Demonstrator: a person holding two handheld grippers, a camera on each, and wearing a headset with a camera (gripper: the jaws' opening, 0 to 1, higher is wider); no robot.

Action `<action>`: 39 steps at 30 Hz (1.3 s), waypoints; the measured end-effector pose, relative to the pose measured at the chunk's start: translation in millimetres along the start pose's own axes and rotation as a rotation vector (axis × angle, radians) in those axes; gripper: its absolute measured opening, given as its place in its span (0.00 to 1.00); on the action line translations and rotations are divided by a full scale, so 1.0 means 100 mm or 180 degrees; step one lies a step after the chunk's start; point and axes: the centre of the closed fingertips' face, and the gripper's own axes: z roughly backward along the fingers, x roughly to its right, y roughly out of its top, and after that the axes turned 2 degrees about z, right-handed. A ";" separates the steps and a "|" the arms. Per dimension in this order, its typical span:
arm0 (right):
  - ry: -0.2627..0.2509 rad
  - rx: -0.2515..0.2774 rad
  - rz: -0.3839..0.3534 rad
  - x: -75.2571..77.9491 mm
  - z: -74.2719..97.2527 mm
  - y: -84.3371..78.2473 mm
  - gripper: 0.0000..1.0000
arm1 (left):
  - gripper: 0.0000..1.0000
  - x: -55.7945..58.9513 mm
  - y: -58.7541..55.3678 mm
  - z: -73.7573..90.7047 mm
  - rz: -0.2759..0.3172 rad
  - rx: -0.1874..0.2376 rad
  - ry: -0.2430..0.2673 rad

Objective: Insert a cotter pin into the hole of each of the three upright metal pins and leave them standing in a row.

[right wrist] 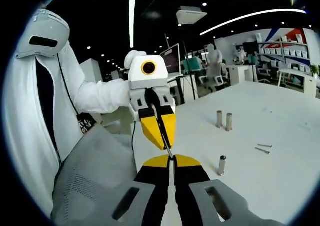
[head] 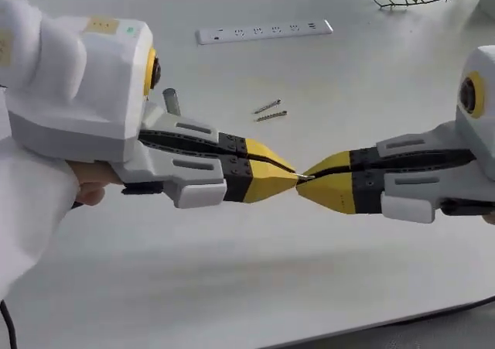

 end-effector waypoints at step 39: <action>-0.0450 -0.0182 0.0102 0.68 0.07 -0.36 0.00 | 0.26 -1.04 -0.37 0.06 -0.0057 -0.0253 0.1090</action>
